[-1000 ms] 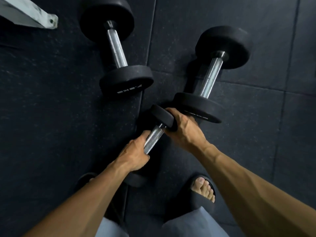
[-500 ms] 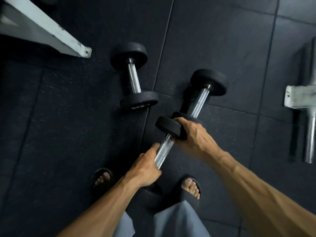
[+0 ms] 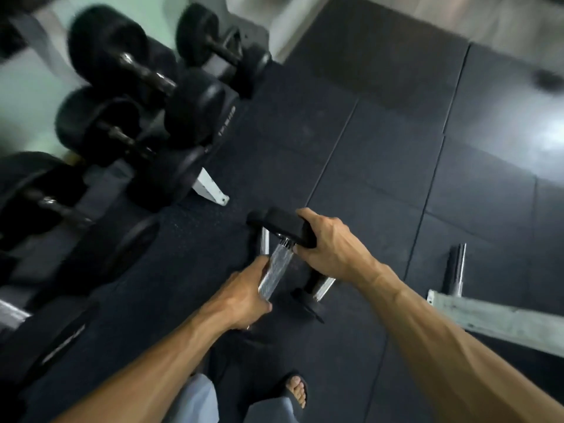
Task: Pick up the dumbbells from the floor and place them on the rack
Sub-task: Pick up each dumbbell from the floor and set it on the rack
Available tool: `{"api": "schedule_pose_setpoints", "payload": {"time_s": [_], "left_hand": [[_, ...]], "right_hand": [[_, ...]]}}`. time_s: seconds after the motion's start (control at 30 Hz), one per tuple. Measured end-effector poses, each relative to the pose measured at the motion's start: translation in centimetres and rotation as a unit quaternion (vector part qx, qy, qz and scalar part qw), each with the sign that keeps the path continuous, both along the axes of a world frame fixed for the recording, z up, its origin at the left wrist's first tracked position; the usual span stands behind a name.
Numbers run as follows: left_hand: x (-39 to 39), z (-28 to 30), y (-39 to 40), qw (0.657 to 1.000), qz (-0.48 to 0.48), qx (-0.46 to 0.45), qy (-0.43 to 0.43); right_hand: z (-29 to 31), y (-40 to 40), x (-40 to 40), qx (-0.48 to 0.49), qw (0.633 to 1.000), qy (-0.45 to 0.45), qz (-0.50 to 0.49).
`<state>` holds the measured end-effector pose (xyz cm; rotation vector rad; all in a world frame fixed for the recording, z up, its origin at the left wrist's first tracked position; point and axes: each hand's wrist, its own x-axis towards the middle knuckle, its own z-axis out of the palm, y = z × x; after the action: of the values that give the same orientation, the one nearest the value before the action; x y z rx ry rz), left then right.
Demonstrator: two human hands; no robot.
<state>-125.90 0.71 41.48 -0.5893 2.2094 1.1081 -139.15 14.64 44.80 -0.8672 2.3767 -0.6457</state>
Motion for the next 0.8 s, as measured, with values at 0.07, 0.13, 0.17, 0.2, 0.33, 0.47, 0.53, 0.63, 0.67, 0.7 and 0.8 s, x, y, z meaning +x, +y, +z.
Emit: {"api": "schedule_pose_setpoints", "payload": {"time_s": [0.07,0.13,0.17,0.2,0.33,0.47,0.53,0.63,0.67,0.7,0.8], "left_hand": [[-0.4,3.9,-1.3,1.0,0.017,-0.005,0.016],[-0.4,7.4,-2.8,0.999,0.033,-0.015,0.028],[-0.4,8.8,-3.7,0.998,0.043,-0.018,0.033],[-0.3,10.1,-4.6,0.998,0.053,-0.018,0.039],[-0.6,14.4,-9.2,0.994,0.091,-0.007,0.052],[-1.5,17.9,-14.7,0.989,0.116,-0.004,0.092],[-2.3,19.2,-17.9,0.985,0.127,-0.007,0.114],[-3.2,21.3,-22.5,0.98,0.15,-0.001,0.127],[-3.5,22.1,-24.4,0.979,0.156,-0.005,0.134],[-3.8,22.6,-25.7,0.977,0.157,-0.013,0.14],[-4.7,24.0,-29.3,0.972,0.177,-0.036,0.152]], "right_hand": [[3.9,-1.8,-0.9,-0.013,1.0,0.012,0.023],[7.1,-3.9,-1.7,-0.02,0.999,0.02,0.045],[8.4,-5.1,-2.0,-0.02,0.998,0.018,0.055],[9.7,-6.4,-2.4,-0.02,0.998,0.015,0.065],[14.3,-12.0,-3.6,-0.026,0.993,0.022,0.112],[18.2,-18.3,-5.1,-0.032,0.988,0.057,0.141],[19.9,-21.9,-6.1,-0.035,0.986,0.069,0.148],[22.6,-27.2,-7.4,-0.031,0.982,0.084,0.165],[23.5,-29.4,-7.8,-0.034,0.98,0.089,0.172],[24.2,-30.9,-8.1,-0.035,0.979,0.095,0.178],[25.9,-35.3,-9.2,-0.042,0.975,0.102,0.195]]}}
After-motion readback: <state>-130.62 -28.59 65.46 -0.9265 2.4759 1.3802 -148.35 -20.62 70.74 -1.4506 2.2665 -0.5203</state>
